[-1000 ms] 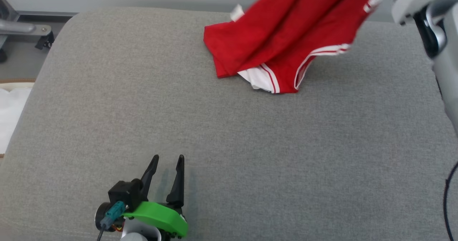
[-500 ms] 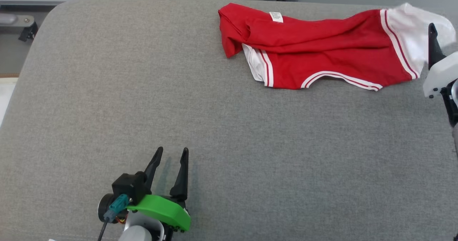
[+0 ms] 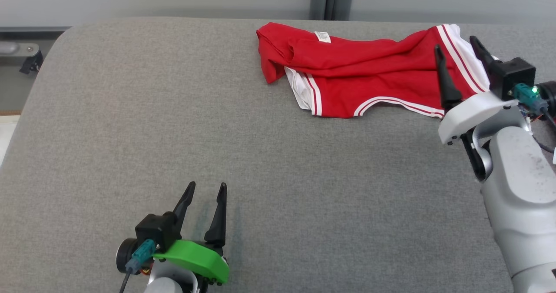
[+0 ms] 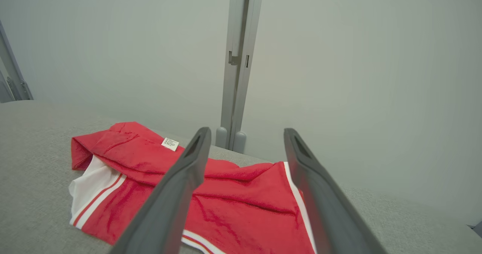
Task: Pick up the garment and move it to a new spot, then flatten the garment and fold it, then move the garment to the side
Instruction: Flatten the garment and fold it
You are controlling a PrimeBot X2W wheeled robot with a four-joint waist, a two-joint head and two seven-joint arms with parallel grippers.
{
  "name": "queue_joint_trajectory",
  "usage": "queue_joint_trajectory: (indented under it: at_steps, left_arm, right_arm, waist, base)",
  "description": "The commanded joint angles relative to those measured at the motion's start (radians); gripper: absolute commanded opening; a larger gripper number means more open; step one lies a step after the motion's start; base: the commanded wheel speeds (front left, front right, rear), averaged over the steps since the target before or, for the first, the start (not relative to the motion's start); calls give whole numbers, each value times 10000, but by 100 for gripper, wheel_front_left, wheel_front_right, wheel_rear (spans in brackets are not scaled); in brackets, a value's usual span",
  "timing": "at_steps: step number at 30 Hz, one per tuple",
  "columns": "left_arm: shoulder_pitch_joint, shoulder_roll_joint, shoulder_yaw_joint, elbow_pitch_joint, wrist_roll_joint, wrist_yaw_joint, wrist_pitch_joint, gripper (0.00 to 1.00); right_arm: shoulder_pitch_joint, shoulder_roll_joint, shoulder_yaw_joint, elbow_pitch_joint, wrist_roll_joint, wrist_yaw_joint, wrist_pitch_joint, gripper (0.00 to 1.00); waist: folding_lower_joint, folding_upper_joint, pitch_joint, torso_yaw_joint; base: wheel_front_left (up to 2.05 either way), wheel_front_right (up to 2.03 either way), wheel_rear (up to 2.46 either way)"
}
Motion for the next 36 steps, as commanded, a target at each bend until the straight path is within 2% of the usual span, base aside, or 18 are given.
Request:
queue_joint_trajectory:
  at_steps: [1,11,20,29,36]
  left_arm:
    - [80,45,72,-96,126,-37,-1,100]
    - [330,33,406,-462,419,-35,0,100]
    - [498,30,587,-566,503,-35,0,100]
    - [45,29,360,-636,276,-35,0,100]
    - [-296,30,38,-621,12,-35,0,100]
  right_arm:
    - [298,61,109,-196,174,-16,-38,100]
    - [2436,944,-102,-1758,693,-16,-38,100]
    - [3868,1247,-49,-1802,712,-16,-40,100]
    - [3214,1270,567,-1429,292,-16,-40,100]
    - [1683,1181,1695,-194,48,-16,-38,100]
  waist:
    - [0,0,-59,-49]
    - [0,0,-228,-186]
    - [0,0,-245,-432]
    - [0,0,352,-146]
    - [0,0,955,446]
  base:
    - [0,0,0]
    - [0,0,0]
    - [0,0,0]
    - [0,0,0]
    - [0,0,0]
